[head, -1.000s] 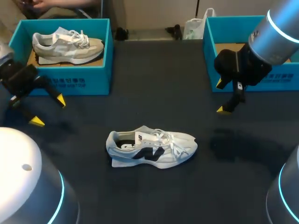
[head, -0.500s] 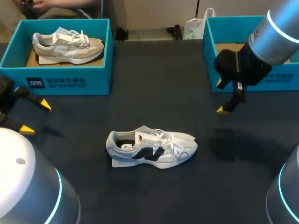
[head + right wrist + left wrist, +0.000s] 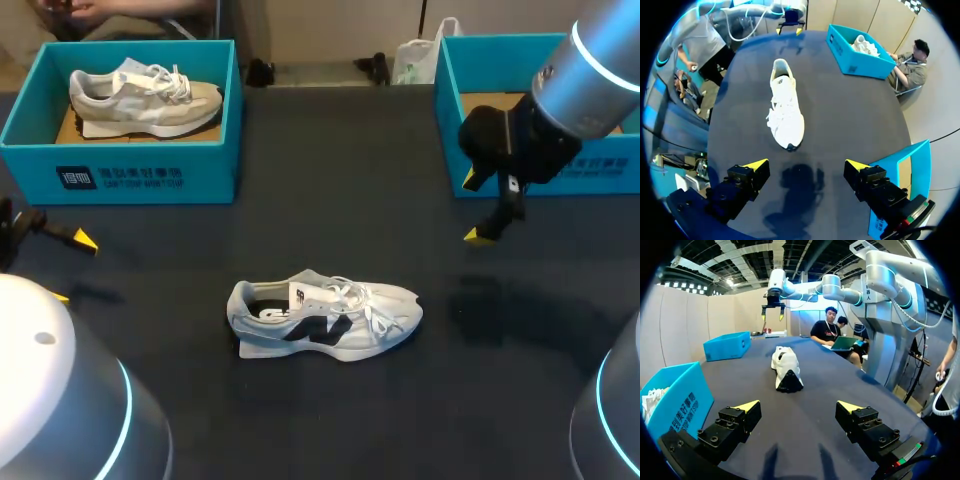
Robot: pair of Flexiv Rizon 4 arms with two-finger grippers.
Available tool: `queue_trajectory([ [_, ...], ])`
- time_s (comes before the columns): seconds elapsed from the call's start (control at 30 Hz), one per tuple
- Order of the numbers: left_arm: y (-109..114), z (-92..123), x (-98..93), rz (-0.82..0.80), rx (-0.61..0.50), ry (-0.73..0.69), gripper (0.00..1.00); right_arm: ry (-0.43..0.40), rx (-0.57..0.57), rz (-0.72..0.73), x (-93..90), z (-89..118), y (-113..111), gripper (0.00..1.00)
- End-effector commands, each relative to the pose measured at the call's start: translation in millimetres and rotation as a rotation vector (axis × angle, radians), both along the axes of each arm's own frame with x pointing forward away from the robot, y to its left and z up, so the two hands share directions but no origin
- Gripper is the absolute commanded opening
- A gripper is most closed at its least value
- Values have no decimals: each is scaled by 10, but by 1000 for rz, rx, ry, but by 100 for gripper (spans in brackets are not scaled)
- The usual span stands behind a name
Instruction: Take the shoe out of the shoebox, open the shoe tongue, remove and reinsert the insole, then place the shoe into the shoebox
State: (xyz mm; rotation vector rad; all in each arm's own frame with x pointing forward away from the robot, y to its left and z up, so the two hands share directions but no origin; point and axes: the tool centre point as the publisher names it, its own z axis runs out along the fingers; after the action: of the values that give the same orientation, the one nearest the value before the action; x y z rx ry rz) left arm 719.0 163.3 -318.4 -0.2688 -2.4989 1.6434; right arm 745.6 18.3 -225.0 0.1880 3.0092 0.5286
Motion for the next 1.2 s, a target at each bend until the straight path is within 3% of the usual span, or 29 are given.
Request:
queue_trajectory([
  [0.03,-7,10,-9,1,4,-2,100,0,-2,-2,0,-10,8,100],
  [0.77,-7,10,-9,1,4,-2,100,0,-2,-2,0,-10,8,100],
  [0.97,-20,20,-10,111,-59,-30,100,0,-2,-2,0,-10,8,100],
  [1.2,-62,-162,13,206,-73,-18,100,0,-2,-2,0,-10,8,100],
])
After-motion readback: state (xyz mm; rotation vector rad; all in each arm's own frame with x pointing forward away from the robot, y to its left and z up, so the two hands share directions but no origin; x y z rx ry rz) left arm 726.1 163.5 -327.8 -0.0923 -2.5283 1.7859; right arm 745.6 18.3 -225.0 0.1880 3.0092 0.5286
